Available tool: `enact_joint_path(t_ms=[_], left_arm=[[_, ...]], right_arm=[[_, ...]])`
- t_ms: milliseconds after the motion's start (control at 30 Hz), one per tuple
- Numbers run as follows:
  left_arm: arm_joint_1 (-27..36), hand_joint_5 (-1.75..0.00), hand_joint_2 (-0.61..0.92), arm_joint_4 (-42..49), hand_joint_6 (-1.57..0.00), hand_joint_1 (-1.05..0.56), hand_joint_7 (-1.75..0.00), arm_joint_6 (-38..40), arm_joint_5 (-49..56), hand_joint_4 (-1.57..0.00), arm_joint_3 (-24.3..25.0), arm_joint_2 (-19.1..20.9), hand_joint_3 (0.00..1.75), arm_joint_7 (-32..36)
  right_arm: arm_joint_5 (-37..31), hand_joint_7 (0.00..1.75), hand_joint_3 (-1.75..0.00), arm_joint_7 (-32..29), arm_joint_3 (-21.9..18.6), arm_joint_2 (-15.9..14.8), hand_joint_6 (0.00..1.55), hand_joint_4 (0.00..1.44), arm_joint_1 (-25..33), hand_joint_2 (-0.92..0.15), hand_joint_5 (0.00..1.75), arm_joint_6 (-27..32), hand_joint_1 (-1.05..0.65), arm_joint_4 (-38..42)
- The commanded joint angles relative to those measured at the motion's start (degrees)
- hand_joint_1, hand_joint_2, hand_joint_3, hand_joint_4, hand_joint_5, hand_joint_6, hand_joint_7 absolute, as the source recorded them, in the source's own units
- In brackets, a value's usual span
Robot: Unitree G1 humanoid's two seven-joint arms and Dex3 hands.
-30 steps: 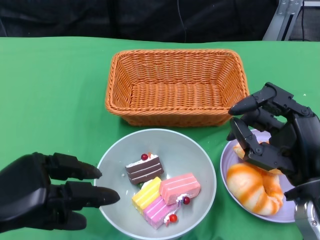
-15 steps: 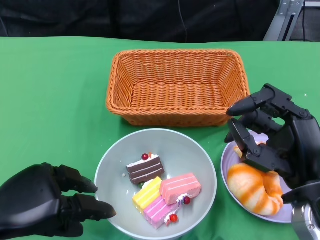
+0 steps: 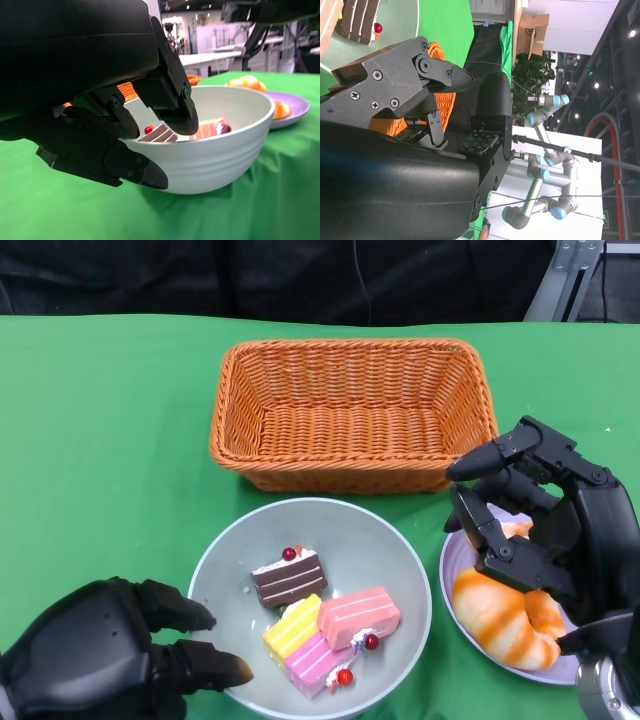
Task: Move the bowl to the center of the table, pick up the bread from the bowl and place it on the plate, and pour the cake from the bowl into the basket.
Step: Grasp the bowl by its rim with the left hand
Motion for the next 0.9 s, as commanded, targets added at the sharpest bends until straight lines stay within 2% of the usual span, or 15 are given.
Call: enact_joint_path(t_ms=[33, 233, 333, 500, 633, 900], left_arm=[[-0.75, 0.0, 0.83, 1.19, -0.83, -0.41, 0.0, 1.05, 1.86, -0.87, -2.19, 1.63, 0.01, 3.27], [-2.3, -0.01, 0.84, 2.22, -0.84, -0.41, -0.01, 4.72, 3.99, -0.88, -6.23, 2.15, 0.01, 5.44], [-2.61, -0.01, 0.85, 1.2, -0.85, -0.41, -0.01, 7.74, 2.76, -0.89, -8.1, 2.0, 0.01, 1.98], [-3.55, 0.0, 0.87, -0.6, -0.83, -0.4, 0.0, 12.62, 0.77, -0.87, -11.02, 1.54, 0.01, -5.33], [-3.73, 0.0, 0.88, -3.23, -0.82, -0.43, -0.01, 17.55, -0.78, -0.86, -12.44, 1.24, 0.01, -12.69], [-5.33, 0.0, 0.88, -2.54, -0.83, -0.44, 0.0, 20.54, -0.54, -0.86, -15.55, -0.08, 0.0, -12.27]], right_arm=[[-0.14, 1.19, -0.82, -0.53, -0.08, 0.1, 0.69, 0.73, 0.51, -0.62, 1.49, -0.52, -0.11, -1.06], [0.66, 1.19, -0.88, 0.21, 0.05, -0.06, 0.68, 0.72, 0.69, -0.6, 1.49, -0.5, -0.1, -0.94], [-0.31, 1.19, -0.87, -0.36, 0.12, -0.06, 0.69, 0.73, 0.83, -0.59, 1.48, -0.48, -0.11, -0.99], [-0.11, 1.19, -0.8, -0.56, 0.37, 0.17, 0.69, 0.73, 0.96, -0.62, 1.48, -0.29, -0.11, -1.34], [0.75, 1.19, -0.86, -0.01, 0.66, 0.22, 0.69, 0.74, 0.95, -0.6, 1.48, -0.75, -0.09, -1.54], [2.63, 1.19, -0.88, 1.42, 0.99, 0.33, 0.7, 0.73, 1.06, -0.58, 1.48, -0.73, -0.11, -2.06]])
